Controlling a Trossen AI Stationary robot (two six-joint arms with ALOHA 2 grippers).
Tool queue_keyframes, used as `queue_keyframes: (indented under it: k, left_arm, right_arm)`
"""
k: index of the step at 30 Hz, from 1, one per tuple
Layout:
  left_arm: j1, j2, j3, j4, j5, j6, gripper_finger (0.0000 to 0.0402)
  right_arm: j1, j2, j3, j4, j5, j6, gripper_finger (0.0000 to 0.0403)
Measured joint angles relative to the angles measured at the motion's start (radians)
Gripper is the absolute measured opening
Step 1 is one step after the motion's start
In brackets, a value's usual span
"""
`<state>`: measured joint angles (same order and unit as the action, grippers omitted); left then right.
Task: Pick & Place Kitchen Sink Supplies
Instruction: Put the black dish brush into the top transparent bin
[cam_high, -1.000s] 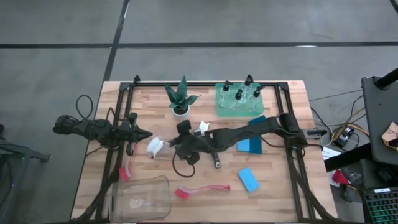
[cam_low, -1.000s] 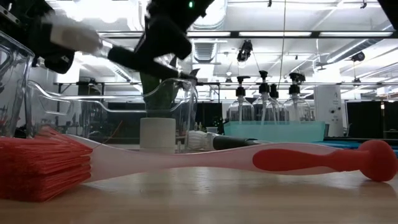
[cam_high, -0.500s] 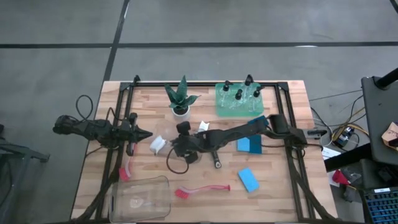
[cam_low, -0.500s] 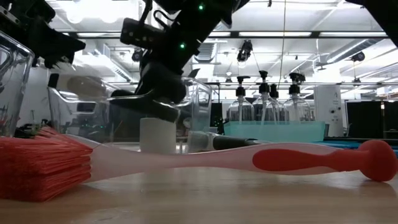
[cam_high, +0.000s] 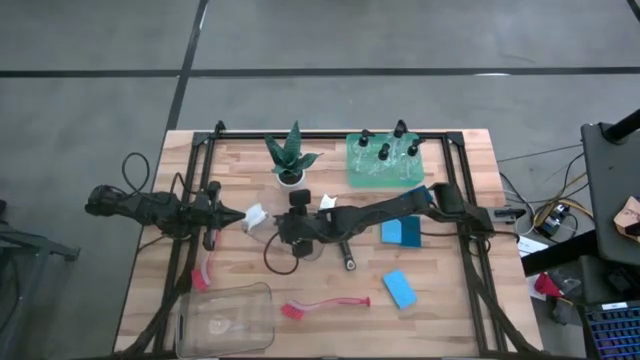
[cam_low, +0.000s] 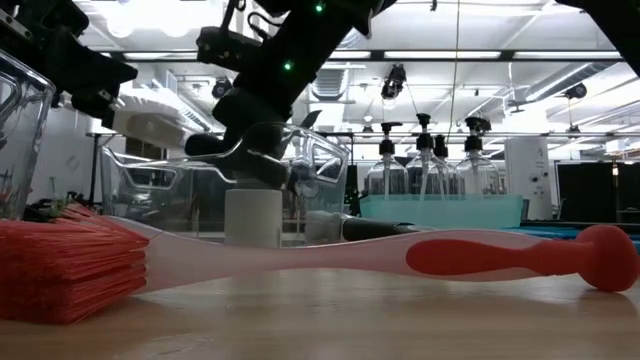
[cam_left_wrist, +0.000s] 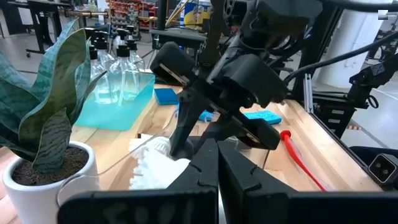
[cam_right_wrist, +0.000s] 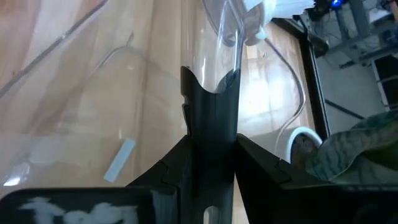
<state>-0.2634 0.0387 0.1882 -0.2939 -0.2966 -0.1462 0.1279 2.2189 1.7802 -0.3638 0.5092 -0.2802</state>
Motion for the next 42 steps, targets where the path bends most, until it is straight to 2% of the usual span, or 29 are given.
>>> queue_keyframes:
  k: [7,12,15,25,29,32,36,42]
  left_arm:
    - [0.000,0.000,0.000,0.000,0.000,0.000,0.0000]
    - [0.000,0.000,0.000,0.000,0.000,0.000,0.0000]
    - [0.000,0.000,0.000,0.000,0.000,0.000,0.0000]
    - [0.000,0.000,0.000,0.000,0.000,0.000,0.0000]
    - [0.000,0.000,0.000,0.000,0.000,0.000,0.0000]
    - [0.000,0.000,0.000,0.000,0.000,0.000,0.0000]
    - [0.000,0.000,0.000,0.000,0.000,0.000,0.0000]
    - [0.000,0.000,0.000,-0.001,0.000,0.000,0.0000]
  right_arm:
    - [-0.012,-0.001,0.000,-0.099,0.014,0.112,0.0095]
    - [-0.027,0.002,-0.001,-0.148,0.011,0.131,0.0095]
    - [-0.027,0.002,-0.002,-0.148,-0.036,0.130,0.0100]
    - [-0.015,0.009,-0.002,-0.121,-0.137,0.096,0.0187]
    - [-0.003,0.011,-0.002,-0.118,-0.158,0.029,0.0205]
    - [0.012,0.009,-0.002,-0.101,-0.151,0.000,0.0210]
    - [0.036,-0.021,-0.002,-0.105,-0.088,-0.006,0.0210]
    - [0.060,-0.089,0.000,-0.158,-0.062,0.116,0.0210]
